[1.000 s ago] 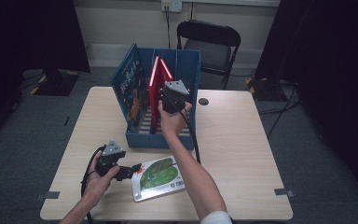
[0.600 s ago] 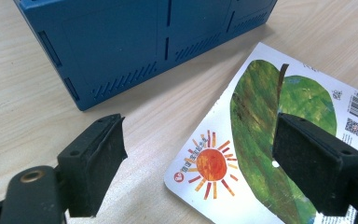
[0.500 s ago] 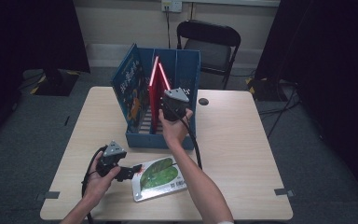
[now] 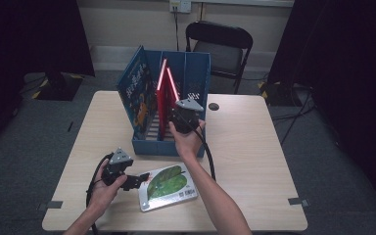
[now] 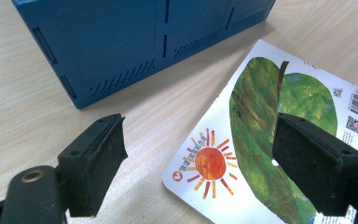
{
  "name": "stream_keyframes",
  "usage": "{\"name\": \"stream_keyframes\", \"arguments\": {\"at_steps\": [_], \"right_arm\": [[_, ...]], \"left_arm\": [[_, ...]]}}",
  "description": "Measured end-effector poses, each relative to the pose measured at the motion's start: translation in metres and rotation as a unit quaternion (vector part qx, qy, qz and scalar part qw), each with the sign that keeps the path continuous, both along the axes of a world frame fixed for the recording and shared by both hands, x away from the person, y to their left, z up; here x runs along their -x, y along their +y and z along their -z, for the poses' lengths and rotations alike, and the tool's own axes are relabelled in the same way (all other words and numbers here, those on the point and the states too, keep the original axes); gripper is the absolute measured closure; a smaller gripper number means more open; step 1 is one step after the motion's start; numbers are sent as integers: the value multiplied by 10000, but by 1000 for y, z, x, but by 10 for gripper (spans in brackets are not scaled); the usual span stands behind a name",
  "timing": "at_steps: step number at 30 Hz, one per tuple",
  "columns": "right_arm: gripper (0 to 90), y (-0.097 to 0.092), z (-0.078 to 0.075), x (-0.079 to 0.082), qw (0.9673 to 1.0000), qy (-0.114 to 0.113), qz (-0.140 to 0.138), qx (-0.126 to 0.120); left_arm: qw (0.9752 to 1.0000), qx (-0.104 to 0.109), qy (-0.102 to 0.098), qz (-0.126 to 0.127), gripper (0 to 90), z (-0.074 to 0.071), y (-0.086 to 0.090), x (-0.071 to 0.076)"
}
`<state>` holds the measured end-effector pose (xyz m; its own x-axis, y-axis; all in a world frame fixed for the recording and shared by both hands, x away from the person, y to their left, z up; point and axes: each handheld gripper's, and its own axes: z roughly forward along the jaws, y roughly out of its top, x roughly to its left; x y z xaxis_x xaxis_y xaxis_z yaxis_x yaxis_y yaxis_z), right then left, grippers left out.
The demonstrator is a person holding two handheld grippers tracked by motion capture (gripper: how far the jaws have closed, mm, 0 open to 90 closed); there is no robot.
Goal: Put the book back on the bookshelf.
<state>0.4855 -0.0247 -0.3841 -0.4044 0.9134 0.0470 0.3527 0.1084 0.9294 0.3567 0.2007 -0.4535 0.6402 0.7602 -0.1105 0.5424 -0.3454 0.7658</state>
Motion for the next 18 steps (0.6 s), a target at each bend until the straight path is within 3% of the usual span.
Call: {"name": "stream_keyframes", "arguments": {"at_steps": [12,18], "right_arm": [[700,-11,1,18,9993,121,-347,4],[697,-15,10,25,9987,180,-471,70]], "left_arm": [[10000,-1,20,6,169,1,-1,0],[10000,-7,20,20,169,1,-2,0]]}}
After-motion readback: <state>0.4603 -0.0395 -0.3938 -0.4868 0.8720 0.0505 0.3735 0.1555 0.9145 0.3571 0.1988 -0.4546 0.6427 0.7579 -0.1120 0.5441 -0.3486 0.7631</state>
